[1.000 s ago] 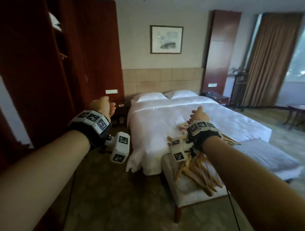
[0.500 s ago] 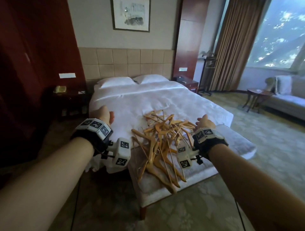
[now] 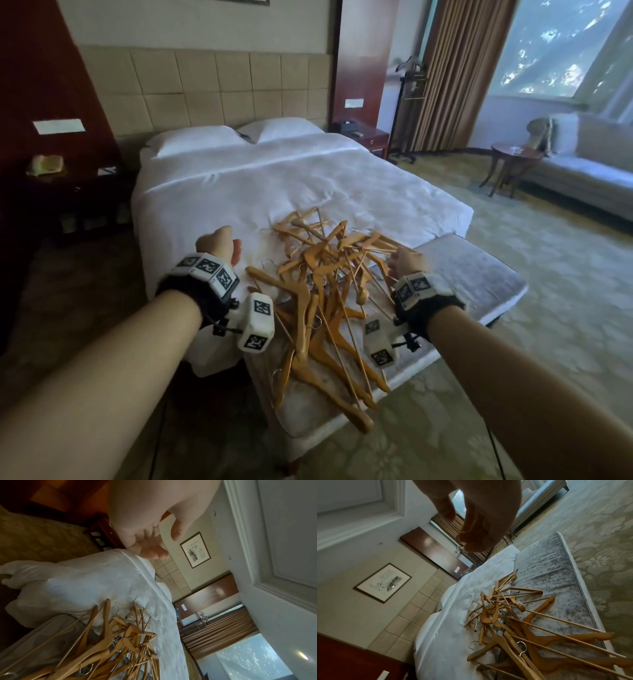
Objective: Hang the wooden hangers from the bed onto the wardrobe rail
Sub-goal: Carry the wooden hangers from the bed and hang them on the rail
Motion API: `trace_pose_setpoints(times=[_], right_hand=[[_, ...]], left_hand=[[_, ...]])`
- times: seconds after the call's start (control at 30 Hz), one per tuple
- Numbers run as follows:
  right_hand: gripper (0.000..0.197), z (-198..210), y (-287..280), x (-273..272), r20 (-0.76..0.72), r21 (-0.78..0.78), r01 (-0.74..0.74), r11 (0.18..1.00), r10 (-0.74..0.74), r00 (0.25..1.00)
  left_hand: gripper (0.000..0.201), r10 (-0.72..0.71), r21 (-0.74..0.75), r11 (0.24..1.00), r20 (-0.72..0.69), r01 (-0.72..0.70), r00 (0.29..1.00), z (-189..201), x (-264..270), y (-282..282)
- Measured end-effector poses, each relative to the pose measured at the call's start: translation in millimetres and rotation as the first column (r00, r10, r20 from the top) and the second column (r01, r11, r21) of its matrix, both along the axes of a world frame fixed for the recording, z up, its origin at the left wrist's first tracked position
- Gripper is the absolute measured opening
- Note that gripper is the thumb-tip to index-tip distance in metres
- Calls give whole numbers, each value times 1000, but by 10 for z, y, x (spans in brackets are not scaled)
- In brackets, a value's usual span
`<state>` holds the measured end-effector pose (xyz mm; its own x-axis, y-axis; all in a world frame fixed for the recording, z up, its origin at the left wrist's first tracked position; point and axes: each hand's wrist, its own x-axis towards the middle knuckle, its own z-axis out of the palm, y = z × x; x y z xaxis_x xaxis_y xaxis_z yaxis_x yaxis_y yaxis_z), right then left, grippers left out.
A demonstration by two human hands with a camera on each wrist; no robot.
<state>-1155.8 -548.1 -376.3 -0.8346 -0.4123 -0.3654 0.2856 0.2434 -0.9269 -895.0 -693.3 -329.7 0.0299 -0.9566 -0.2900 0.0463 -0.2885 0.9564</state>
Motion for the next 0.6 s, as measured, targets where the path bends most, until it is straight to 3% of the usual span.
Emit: trace_pose_setpoints(times=[0.3,0.6], right_hand=[[16,-714,-582,69,151,142,-117,983,96,984],[22,-2122,-1168,167,273,374,-344,861,252,928]], left_hand=[[21,-77,164,984,54,67,996,-740,-298,-480],[29,8,272,961,174,-56,985,-1975,-167,-886]])
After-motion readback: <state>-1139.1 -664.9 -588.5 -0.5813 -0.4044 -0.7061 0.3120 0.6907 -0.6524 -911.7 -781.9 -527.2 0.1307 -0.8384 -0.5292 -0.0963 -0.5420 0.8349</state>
